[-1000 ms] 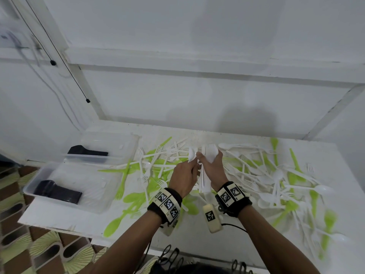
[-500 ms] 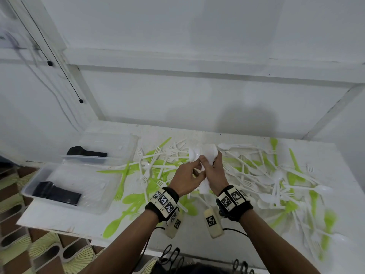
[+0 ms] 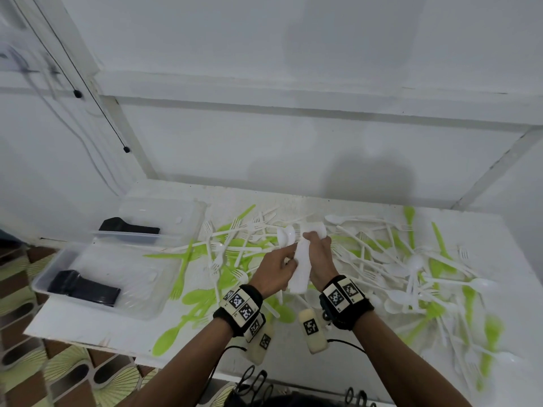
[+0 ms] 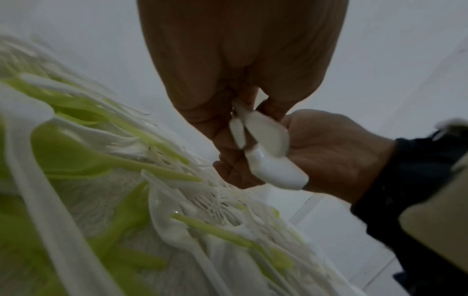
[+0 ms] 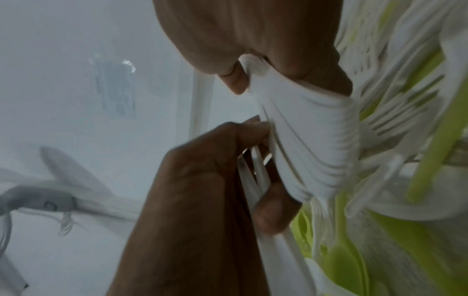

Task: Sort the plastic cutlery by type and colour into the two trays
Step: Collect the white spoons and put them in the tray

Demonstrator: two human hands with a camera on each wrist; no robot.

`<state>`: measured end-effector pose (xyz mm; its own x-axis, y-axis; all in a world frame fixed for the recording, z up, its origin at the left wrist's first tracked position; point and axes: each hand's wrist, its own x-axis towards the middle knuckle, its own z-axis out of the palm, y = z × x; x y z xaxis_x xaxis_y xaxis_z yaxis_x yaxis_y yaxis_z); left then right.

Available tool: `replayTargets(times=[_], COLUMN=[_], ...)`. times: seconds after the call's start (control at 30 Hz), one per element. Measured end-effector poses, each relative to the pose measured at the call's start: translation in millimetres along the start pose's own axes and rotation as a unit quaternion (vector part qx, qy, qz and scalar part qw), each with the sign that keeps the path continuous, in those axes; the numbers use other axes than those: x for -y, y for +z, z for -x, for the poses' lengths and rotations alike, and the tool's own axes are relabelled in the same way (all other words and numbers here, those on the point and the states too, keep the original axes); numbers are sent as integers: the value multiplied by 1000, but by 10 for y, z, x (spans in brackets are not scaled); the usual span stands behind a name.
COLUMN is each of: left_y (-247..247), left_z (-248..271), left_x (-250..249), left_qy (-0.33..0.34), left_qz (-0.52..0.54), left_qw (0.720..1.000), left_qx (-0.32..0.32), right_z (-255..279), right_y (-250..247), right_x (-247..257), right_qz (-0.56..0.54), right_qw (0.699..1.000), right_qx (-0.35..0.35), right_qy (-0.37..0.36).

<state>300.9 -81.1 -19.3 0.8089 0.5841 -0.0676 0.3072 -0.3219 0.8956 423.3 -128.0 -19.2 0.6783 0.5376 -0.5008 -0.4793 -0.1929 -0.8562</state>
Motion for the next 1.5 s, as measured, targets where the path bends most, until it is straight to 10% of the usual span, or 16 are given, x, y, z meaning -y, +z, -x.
replayTargets(times=[0.77,1.03,1.5], left_y=[67,11,-66], left_z=[180,119,63], left_x=[-161,-140,-76], left_qy=[-23,-25,-61], left_qz=[155,172,73], left_qw=[987,985,995], left_qx=[-18,-13,-22], right_z=[23,78,-3], right_y=[-50,-51,-92], right_x=[-5,-86,83], right_qz=[-66,2,-45], right_qw=[993,997,996], right_qx=[57,13,4], right_qy=[79,-77,-81])
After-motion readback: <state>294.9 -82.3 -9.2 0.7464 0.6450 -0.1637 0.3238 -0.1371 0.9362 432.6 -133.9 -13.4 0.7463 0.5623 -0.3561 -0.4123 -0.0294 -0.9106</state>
